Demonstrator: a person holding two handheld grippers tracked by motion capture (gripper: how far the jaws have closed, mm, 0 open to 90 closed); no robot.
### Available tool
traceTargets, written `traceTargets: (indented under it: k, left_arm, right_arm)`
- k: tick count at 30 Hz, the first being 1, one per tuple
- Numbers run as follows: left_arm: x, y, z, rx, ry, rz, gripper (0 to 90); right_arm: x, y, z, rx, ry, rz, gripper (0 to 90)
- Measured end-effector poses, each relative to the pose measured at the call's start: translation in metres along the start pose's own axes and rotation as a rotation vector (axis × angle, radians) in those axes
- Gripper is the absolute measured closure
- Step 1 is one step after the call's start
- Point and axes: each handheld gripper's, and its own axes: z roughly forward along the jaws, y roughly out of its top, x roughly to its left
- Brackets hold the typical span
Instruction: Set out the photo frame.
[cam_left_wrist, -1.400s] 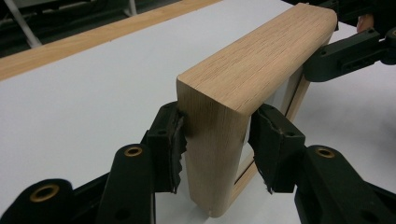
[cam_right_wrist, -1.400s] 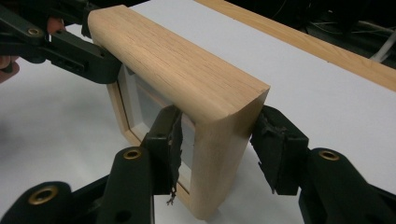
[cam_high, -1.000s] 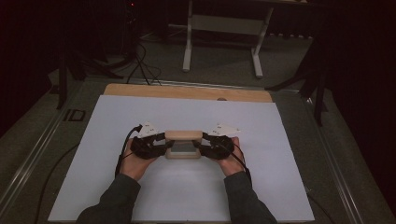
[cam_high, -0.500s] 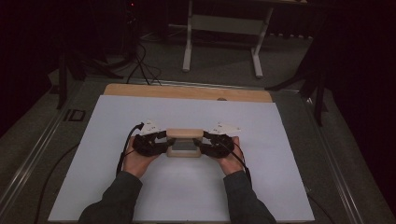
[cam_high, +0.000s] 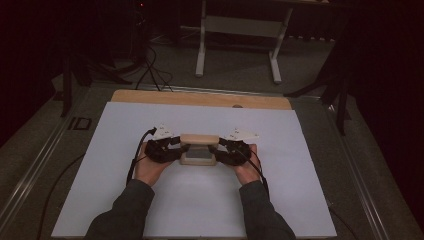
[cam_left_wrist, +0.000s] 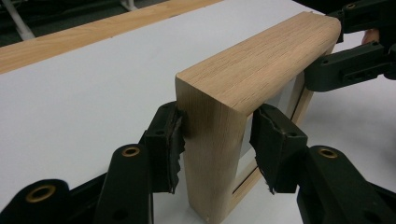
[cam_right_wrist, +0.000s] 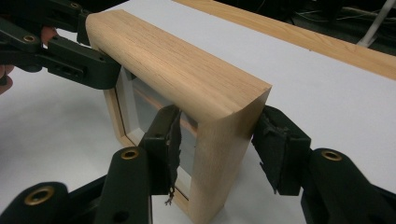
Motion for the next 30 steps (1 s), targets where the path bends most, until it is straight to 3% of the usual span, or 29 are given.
traceTargets:
  k: [11, 23, 30]
  left_arm:
    - [0.006, -0.001, 0.006, -0.015, -0.002, -0.051, 51.3]
    - [0.006, -0.019, 0.02, 0.027, 0.002, -0.078, 50.8]
    - [0.008, -0.021, 0.022, 0.027, -0.003, -0.102, 50.9]
  right_arm:
    - [-0.004, 0.0, 0.006, -0.008, 0.0, 0.016, 51.3]
    - [-0.01, -0.013, 0.016, 0.047, 0.018, 0.043, 53.3]
    - [-0.011, -0.018, 0.02, 0.063, 0.033, 0.063, 53.3]
